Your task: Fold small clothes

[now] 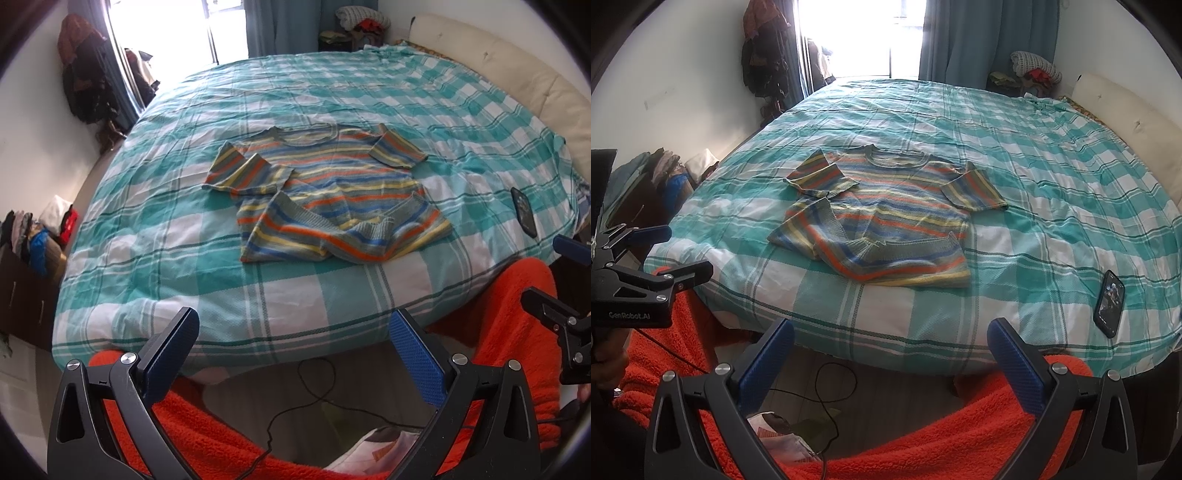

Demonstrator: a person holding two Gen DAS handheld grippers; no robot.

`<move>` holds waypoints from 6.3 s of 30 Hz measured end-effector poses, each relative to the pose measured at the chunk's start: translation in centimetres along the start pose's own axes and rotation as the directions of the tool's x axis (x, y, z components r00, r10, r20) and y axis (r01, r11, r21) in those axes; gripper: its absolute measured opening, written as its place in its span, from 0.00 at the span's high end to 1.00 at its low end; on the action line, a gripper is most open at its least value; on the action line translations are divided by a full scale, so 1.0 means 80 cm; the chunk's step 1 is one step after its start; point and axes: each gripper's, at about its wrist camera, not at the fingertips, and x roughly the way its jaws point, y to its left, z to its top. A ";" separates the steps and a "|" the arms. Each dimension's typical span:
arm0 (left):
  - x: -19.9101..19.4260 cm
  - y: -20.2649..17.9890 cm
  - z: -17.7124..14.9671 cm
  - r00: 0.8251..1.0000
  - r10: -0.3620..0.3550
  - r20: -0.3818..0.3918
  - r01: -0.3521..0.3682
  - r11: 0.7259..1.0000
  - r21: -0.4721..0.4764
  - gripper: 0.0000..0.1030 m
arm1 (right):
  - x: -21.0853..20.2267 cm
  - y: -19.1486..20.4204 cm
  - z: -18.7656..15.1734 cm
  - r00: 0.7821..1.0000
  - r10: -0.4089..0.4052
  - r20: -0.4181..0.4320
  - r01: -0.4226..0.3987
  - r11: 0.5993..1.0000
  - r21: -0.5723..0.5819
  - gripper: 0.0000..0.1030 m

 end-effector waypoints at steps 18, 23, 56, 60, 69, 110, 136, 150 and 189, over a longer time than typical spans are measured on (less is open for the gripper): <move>0.081 0.053 0.058 0.993 -0.117 -0.023 0.117 0.993 0.003 0.01 | 0.060 -0.051 0.030 0.998 0.043 0.043 -0.040 0.997 -0.068 0.00; 0.201 0.074 0.128 0.982 -0.174 -0.077 0.178 0.982 0.056 0.06 | 0.205 -0.131 0.082 0.996 0.080 -0.047 -0.084 0.993 -0.085 0.05; 0.168 0.114 -0.008 0.964 -0.218 -0.152 0.248 0.943 0.220 0.51 | 0.265 -0.166 0.098 0.952 0.273 -0.137 -0.290 0.949 -0.126 0.36; 0.169 0.099 -0.007 0.972 -0.212 -0.099 0.230 0.942 0.246 0.34 | 0.325 -0.133 0.119 0.948 0.217 -0.231 -0.271 0.933 -0.238 0.51; 0.179 0.065 0.006 0.941 -0.321 -0.109 0.339 0.879 0.336 0.98 | 0.232 -0.122 0.085 0.933 0.304 -0.194 -0.357 0.854 -0.379 0.96; 0.225 0.091 -0.063 0.918 -0.181 -0.352 0.179 0.983 -0.040 0.95 | 0.291 -0.193 -0.050 0.835 0.188 -0.517 -0.111 0.978 0.176 0.96; 0.149 0.100 0.160 0.990 0.019 0.141 -0.021 1.000 0.018 0.24 | 0.166 -0.108 -0.019 0.999 0.029 -0.021 -0.025 0.983 0.181 0.35; 0.366 0.041 0.194 0.987 0.025 -0.160 0.006 0.982 0.189 0.96 | 0.190 -0.116 -0.037 0.994 0.086 -0.059 -0.072 0.974 0.216 0.35; 0.224 0.387 0.038 0.967 0.209 -0.144 -0.251 0.702 -0.666 0.30 | 0.253 -0.172 0.185 0.996 -0.049 -0.077 0.031 0.975 -0.222 0.15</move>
